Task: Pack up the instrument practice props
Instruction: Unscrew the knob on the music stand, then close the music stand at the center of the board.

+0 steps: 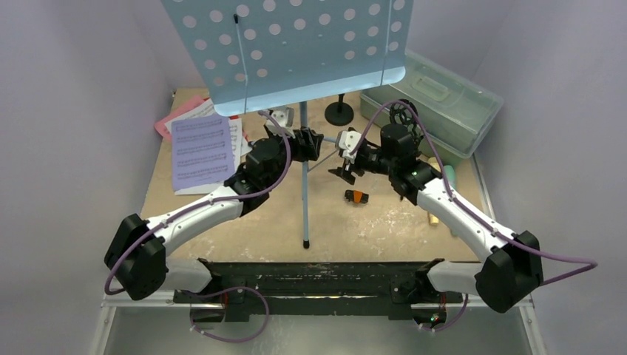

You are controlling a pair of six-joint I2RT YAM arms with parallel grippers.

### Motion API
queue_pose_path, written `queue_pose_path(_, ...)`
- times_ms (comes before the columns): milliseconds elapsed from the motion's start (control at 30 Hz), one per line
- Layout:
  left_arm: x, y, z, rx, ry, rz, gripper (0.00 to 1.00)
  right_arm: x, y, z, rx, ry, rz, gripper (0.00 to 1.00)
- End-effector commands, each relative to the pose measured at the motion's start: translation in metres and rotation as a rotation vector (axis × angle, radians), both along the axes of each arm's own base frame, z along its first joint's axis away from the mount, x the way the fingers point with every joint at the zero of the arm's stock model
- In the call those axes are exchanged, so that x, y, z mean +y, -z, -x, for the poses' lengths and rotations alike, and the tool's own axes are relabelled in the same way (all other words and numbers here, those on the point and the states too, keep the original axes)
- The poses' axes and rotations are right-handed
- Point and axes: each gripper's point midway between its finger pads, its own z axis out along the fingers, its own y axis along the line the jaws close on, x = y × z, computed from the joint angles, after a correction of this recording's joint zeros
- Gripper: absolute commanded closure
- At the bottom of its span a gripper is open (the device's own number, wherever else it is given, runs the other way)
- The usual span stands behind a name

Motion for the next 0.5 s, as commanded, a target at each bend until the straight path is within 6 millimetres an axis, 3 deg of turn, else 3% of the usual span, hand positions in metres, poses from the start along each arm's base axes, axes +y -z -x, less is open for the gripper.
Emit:
queue_pose_path(0,-0.004,-0.012,0.021,-0.073,0.156,-0.066,0.24,0.002,0.018,0.038,0.108,-0.185,0.003,0.23)
queue_pose_path(200,0.006,0.003,0.04,-0.032,0.221,-0.109,0.27,0.006,0.02,0.041,0.163,-0.208,-0.04,0.22)
queue_pose_path(467,0.022,0.052,0.055,0.149,0.147,-0.072,0.31,-0.001,0.022,0.029,0.189,-0.162,-0.062,0.21)
